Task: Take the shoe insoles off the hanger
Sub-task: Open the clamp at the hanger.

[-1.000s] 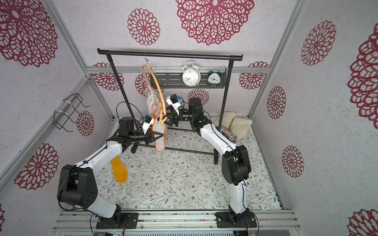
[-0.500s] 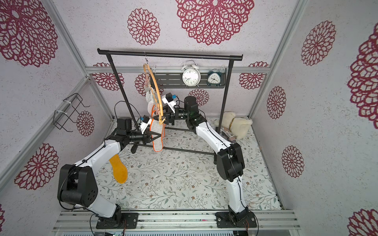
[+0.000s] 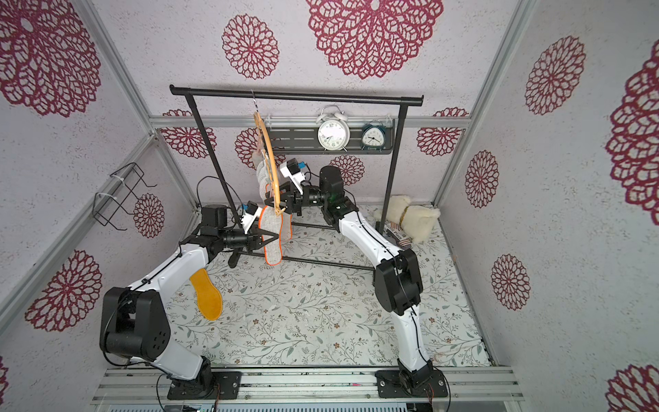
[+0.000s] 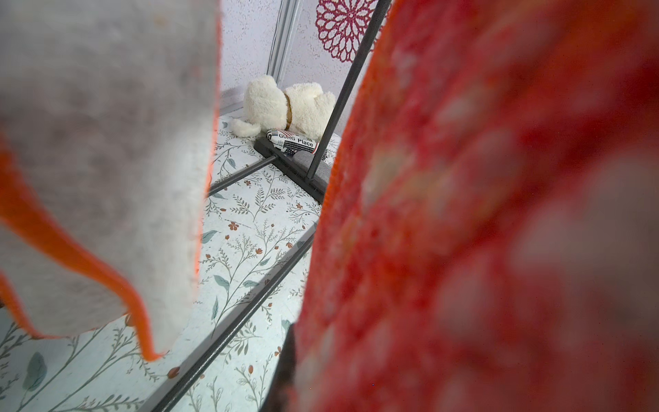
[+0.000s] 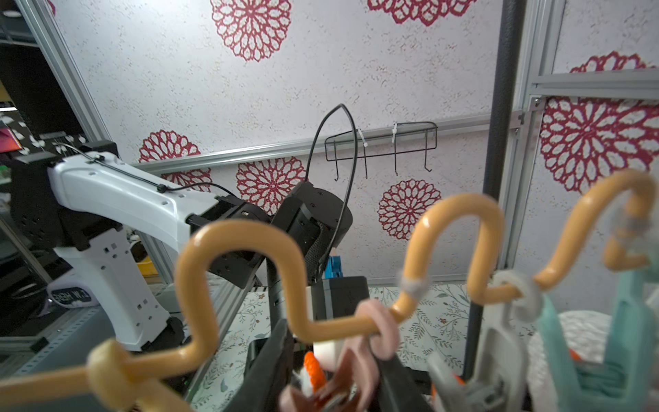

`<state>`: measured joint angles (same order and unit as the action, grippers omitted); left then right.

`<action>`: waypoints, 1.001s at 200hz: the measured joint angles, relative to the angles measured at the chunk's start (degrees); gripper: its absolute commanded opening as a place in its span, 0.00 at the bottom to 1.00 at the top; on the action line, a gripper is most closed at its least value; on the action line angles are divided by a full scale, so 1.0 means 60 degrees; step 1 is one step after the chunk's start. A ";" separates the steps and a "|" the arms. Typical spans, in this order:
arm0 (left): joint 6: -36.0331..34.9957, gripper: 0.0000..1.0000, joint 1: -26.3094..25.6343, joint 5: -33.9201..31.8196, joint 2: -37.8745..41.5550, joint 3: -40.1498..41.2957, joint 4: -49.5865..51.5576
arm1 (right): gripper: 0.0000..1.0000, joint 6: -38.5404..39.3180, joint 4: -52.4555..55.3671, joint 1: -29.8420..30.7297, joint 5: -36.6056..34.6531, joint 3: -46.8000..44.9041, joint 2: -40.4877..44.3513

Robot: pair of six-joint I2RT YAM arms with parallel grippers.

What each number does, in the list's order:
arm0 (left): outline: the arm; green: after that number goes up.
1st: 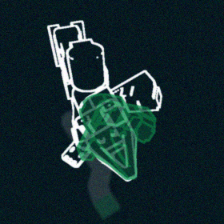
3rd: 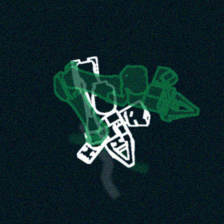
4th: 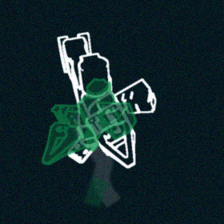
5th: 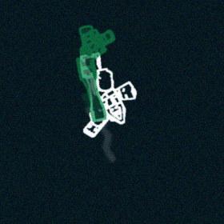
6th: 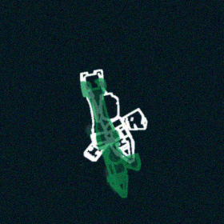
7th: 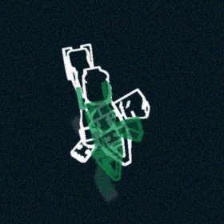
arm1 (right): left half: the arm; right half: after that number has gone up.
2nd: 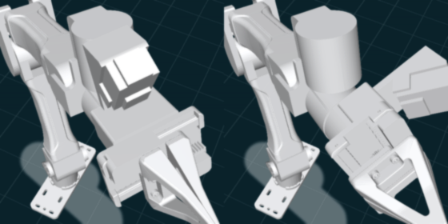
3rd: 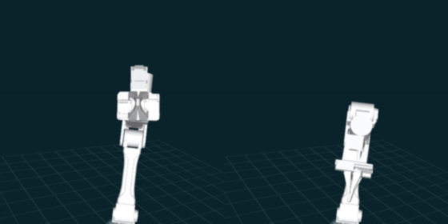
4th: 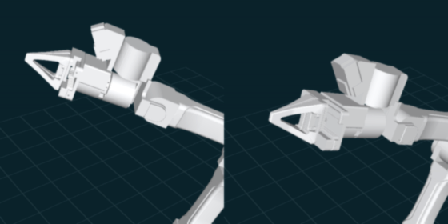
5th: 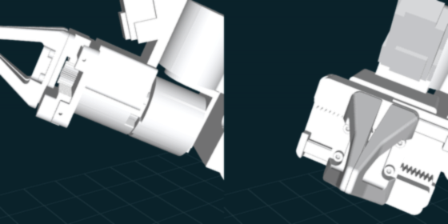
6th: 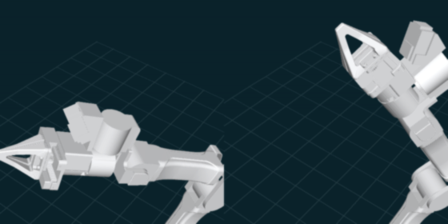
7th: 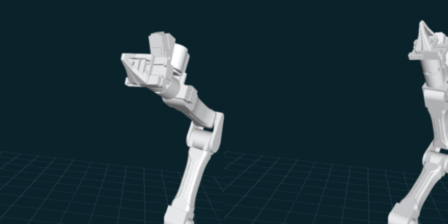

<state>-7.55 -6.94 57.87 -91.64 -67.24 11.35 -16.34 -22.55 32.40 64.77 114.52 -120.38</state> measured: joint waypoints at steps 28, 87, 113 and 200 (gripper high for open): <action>0.0004 0.02 0.0025 0.0015 0.0000 0.0000 0.0058 | 0.15 -0.0120 -0.0076 0.0000 0.0004 0.0018 0.0000; 0.0007 0.02 0.0062 0.0004 -0.0004 -0.0036 0.0211 | 0.00 -0.0306 -0.0127 0.0000 0.0011 0.0310 -0.0178; 0.0113 0.01 0.0076 -0.0124 0.0160 0.0291 0.0215 | 0.00 -0.0317 -0.0120 0.0004 -0.0004 0.0397 -0.0291; 0.2608 0.00 0.0113 -0.2484 0.3566 0.3847 0.0568 | 0.00 -0.0397 -0.0168 0.0000 -0.0047 0.0579 -0.0477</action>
<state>8.10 -6.26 42.96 -70.24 -44.16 14.76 -18.72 -23.55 32.40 64.49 117.99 -123.24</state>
